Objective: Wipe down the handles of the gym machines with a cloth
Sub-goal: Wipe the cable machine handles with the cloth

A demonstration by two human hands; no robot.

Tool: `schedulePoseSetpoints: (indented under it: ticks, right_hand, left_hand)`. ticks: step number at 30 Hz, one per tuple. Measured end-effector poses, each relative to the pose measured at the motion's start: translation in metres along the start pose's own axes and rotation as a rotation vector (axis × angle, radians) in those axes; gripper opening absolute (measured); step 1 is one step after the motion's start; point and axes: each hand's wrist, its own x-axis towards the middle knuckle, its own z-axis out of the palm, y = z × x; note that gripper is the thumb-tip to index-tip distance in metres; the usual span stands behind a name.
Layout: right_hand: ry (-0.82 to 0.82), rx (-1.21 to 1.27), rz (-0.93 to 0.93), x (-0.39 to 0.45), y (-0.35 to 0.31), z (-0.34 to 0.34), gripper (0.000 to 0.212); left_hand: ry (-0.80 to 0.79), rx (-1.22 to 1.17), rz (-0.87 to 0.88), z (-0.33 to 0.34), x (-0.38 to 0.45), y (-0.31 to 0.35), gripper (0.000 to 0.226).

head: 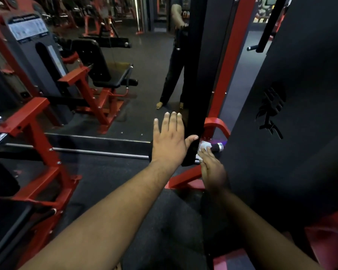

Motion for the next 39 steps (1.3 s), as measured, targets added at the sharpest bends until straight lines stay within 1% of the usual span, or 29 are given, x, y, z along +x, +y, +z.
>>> schedulePoseSetpoints:
  ticks: [2, 4, 6, 8, 9, 11, 14, 16, 19, 21, 23, 24, 26, 27, 29, 31, 33, 36, 39]
  right_hand:
    - [0.100, 0.006, 0.035, 0.006, 0.009, -0.011, 0.038]
    - [0.174, 0.002, 0.155, 0.024, 0.021, -0.025, 0.036]
    - [0.112, -0.061, 0.239, 0.040, 0.032, -0.026, 0.035]
    - [0.051, -0.125, 0.272, 0.043, 0.032, -0.014, 0.033]
    - [0.054, -0.133, 0.278, 0.042, 0.028, -0.008, 0.034]
    - [0.062, -0.118, 0.229, 0.036, 0.016, 0.004, 0.040]
    - [0.062, 0.039, 0.157, 0.028, -0.013, 0.016, 0.042]
    - [0.127, 0.123, 0.188, 0.025, -0.024, 0.018, 0.040]
    - [0.130, 0.213, 0.211, 0.016, -0.019, 0.004, 0.033]
    - [0.230, 0.168, 0.190, 0.020, -0.007, -0.011, 0.028]
    - [0.326, 0.102, 0.213, 0.036, 0.009, -0.023, 0.027]
    - [0.307, 0.074, 0.216, 0.046, 0.015, -0.024, 0.029]
    - [0.138, -0.031, 0.169, 0.060, 0.022, -0.014, 0.034]
    - [0.077, -0.103, 0.137, 0.061, 0.024, -0.005, 0.033]
    - [0.087, -0.187, 0.094, 0.058, 0.024, 0.009, 0.025]
    - [0.116, -0.155, 0.047, 0.053, 0.018, 0.013, 0.021]
    - [0.082, -0.098, 0.002, 0.051, 0.010, 0.013, 0.025]
    - [-0.021, -0.037, -0.046, 0.045, 0.009, 0.011, 0.036]
    - [-0.077, -0.130, -0.194, 0.035, 0.036, 0.001, 0.044]
  left_hand:
    - [0.013, -0.023, 0.021, 0.001, 0.001, -0.001, 0.087]
    - [0.033, -0.043, 0.036, 0.001, 0.003, -0.003, 0.087]
    - [0.050, -0.054, 0.043, 0.002, 0.003, -0.004, 0.086]
    - [0.059, -0.057, 0.048, 0.002, 0.004, -0.004, 0.086]
    - [0.061, -0.057, 0.051, 0.002, 0.004, -0.004, 0.086]
    - [0.067, -0.054, 0.050, 0.002, 0.005, -0.005, 0.086]
    - [0.076, -0.067, 0.054, 0.002, 0.006, -0.007, 0.086]
    - [0.084, -0.076, 0.061, 0.003, 0.006, -0.009, 0.086]
    - [0.090, -0.079, 0.075, 0.004, 0.007, -0.011, 0.087]
    - [0.091, -0.077, 0.075, 0.005, 0.008, -0.010, 0.087]
    - [0.090, -0.074, 0.074, 0.005, 0.009, -0.008, 0.087]
    - [0.090, -0.072, 0.072, 0.005, 0.009, -0.007, 0.087]
    - [0.095, -0.065, 0.071, 0.005, 0.010, -0.006, 0.087]
    - [0.093, -0.065, 0.073, 0.005, 0.010, -0.007, 0.087]
    - [0.091, -0.072, 0.077, 0.006, 0.010, -0.008, 0.086]
    - [0.095, -0.072, 0.069, 0.006, 0.010, -0.009, 0.087]
    - [0.086, -0.064, 0.066, 0.006, 0.009, -0.009, 0.087]
    - [0.093, -0.056, 0.074, 0.006, 0.009, -0.010, 0.087]
    - [0.099, -0.053, 0.080, 0.006, 0.010, -0.009, 0.087]
